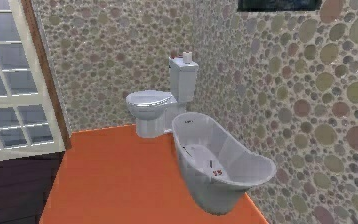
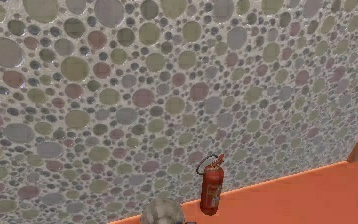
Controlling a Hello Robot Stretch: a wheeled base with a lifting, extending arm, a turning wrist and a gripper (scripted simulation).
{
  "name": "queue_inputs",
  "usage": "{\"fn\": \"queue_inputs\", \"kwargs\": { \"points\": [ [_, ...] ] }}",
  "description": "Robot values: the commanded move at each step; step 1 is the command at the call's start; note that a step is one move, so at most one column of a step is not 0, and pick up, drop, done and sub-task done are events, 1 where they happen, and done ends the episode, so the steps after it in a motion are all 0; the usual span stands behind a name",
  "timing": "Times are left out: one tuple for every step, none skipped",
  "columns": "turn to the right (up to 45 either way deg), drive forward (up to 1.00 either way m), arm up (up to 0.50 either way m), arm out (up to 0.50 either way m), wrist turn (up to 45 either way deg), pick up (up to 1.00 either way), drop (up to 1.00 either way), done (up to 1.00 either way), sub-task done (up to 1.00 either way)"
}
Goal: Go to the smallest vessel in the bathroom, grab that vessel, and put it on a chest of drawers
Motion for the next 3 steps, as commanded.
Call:
{"fn": "queue_inputs", "kwargs": {
  "points": [
    [0.0,0.0,0.0,0.0,45.0,0.0,0.0,0.0,0.0],
    [0.0,0.0,0.0,0.0,45.0,0.0,0.0,0.0,0.0],
    [0.0,0.0,0.0,0.0,45.0,0.0,0.0,0.0,0.0]
  ]
}}
